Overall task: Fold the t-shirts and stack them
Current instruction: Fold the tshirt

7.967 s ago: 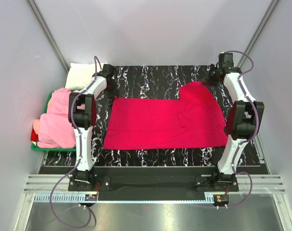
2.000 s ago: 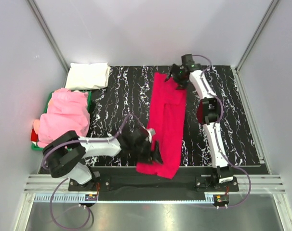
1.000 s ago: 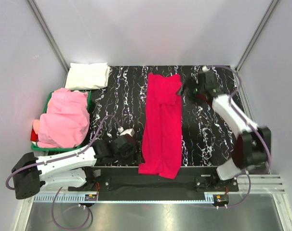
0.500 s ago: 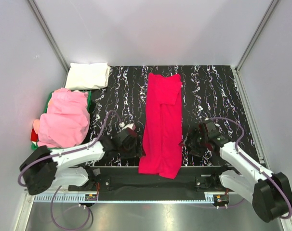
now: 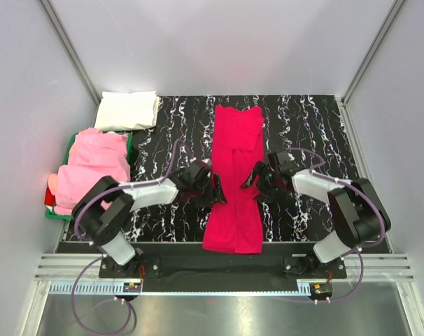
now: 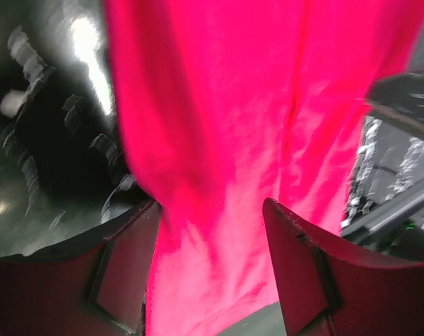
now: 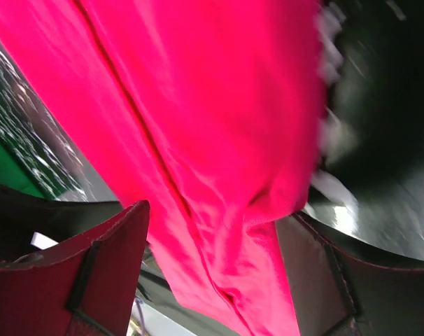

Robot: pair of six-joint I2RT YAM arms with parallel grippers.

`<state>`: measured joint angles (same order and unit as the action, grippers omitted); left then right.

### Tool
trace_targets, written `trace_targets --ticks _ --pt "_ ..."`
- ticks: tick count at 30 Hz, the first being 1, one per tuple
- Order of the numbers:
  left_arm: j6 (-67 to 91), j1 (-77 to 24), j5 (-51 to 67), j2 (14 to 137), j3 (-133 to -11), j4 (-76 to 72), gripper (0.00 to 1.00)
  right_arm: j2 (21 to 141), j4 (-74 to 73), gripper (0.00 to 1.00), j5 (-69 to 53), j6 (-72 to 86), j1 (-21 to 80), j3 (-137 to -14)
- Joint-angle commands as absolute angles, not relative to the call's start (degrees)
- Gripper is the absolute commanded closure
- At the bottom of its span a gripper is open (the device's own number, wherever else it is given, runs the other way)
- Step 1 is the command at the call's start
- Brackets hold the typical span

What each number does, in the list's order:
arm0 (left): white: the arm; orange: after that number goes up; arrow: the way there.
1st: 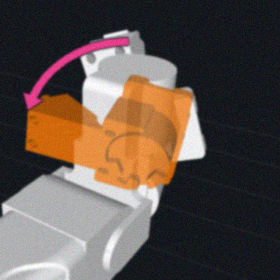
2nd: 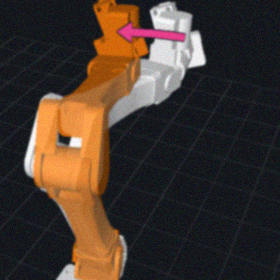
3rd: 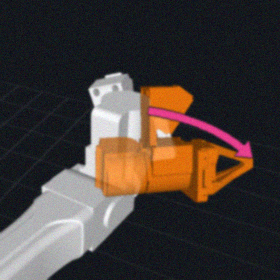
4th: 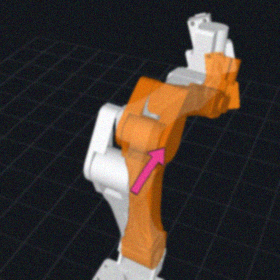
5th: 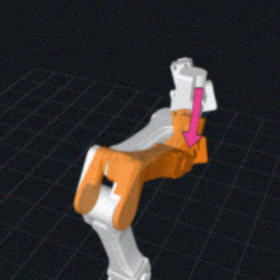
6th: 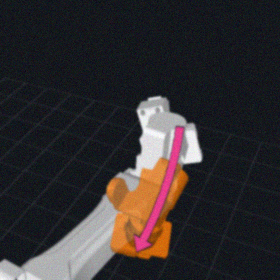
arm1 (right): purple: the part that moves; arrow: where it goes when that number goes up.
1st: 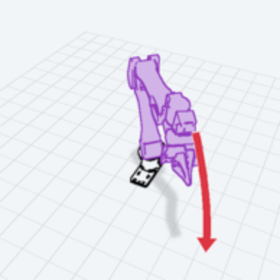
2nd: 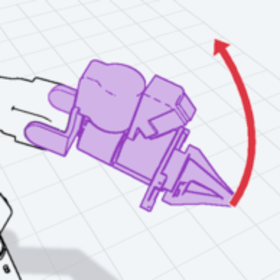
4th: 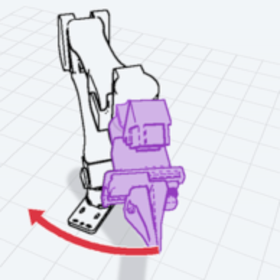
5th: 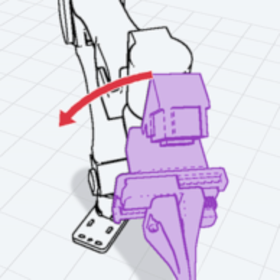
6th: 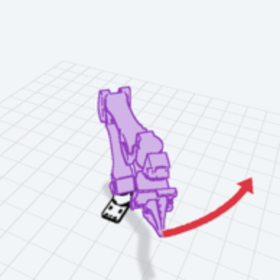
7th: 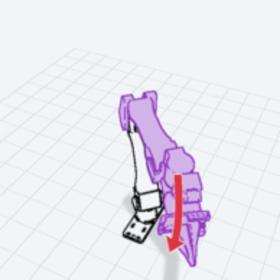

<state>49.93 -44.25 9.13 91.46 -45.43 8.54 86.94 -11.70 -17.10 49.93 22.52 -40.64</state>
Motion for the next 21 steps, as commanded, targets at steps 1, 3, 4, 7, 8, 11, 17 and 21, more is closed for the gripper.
trace_targets --ticks 1,3,4,7,8,11,17,21 --pt "47.6 -41.9 13.0 97.8 -47.9 5.3 0.34 93.7 -12.2 0.21 -12.1 47.2 22.8 -44.8" --pt "47.0 -40.5 14.9 99.9 -50.1 5.0 0.34 98.4 -15.3 0.21 -9.3 46.5 22.8 -49.8" --pt "46.7 -39.5 15.3 101.7 -51.0 5.4 0.35 100.0 -16.9 0.21 -9.0 44.9 22.6 -51.7" --pt "44.8 -38.3 15.2 103.7 -55.0 8.3 0.35 104.1 -19.2 0.20 -8.8 43.5 22.6 -57.5" --pt "44.0 -38.1 15.2 104.0 -56.0 10.0 0.35 104.4 -19.9 0.19 -8.5 43.3 22.6 -59.1" --pt "43.7 -37.9 15.0 102.4 -56.9 12.0 0.35 102.8 -22.4 0.18 -6.8 43.0 22.8 -60.1" --pt "43.1 -38.0 12.8 93.5 -56.3 19.2 0.27 92.1 -30.8 0.06 -1.8 41.2 22.7 -59.5" --pt "43.8 -38.1 11.0 85.8 -53.2 22.6 0.23 82.5 -35.8 0.00 1.7 41.0 22.7 -57.9"
